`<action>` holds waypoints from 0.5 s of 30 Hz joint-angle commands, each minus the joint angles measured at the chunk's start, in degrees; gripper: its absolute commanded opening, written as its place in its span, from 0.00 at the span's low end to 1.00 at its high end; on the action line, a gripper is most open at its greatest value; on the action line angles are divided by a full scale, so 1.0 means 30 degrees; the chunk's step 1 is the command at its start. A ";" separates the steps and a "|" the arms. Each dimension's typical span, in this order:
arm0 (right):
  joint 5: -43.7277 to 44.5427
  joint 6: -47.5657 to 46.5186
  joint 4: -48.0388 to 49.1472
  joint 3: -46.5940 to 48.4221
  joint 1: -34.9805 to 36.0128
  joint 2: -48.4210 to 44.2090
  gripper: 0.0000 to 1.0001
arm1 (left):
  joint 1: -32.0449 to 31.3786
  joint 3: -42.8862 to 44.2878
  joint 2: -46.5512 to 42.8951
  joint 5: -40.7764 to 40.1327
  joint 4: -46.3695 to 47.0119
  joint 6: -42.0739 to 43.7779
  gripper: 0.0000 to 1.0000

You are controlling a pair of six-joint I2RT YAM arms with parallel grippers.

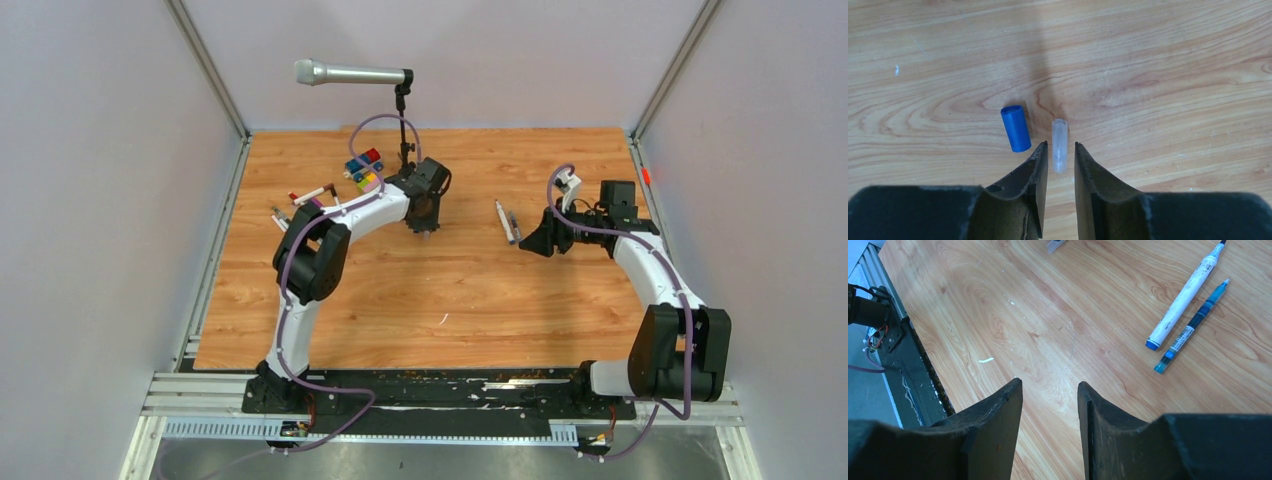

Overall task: Open the pen caps
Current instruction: Place the pen cap at the center of the board.

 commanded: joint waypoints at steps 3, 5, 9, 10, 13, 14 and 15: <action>-0.1111 -0.0726 0.0068 0.0045 -0.0316 0.0076 0.46 | 0.0099 -0.0198 -0.3312 -0.0329 0.0521 0.0688 0.33; -0.1352 -0.0927 -0.0007 0.0054 -0.0383 0.0007 0.46 | 0.0118 -0.0992 -0.4405 -0.0353 0.1039 0.0908 0.34; -0.1896 -0.1463 -0.0356 0.0083 -0.0558 -0.0229 0.46 | 0.0101 -0.3937 -0.7472 -0.0437 0.2913 0.1303 0.34; -0.2117 -0.1629 -0.0423 0.0068 -0.0614 -0.0404 0.46 | 0.0093 -0.5019 -0.8424 -0.0464 0.3535 0.1354 0.34; -0.2683 -0.2099 -0.0523 -0.0105 -0.0763 -0.0787 0.47 | 0.0120 -0.8342 -1.1216 -0.0853 0.5226 0.1521 0.38; -0.2834 -0.2174 -0.0525 -0.0157 -0.0793 -0.0912 0.47 | 0.0110 -0.9191 -1.2158 -0.1065 0.5648 0.1561 0.41; -0.3003 -0.2285 -0.0525 -0.0240 -0.0815 -0.1022 0.47 | 0.0101 -1.0026 -1.2953 -0.1308 0.5980 0.1673 0.44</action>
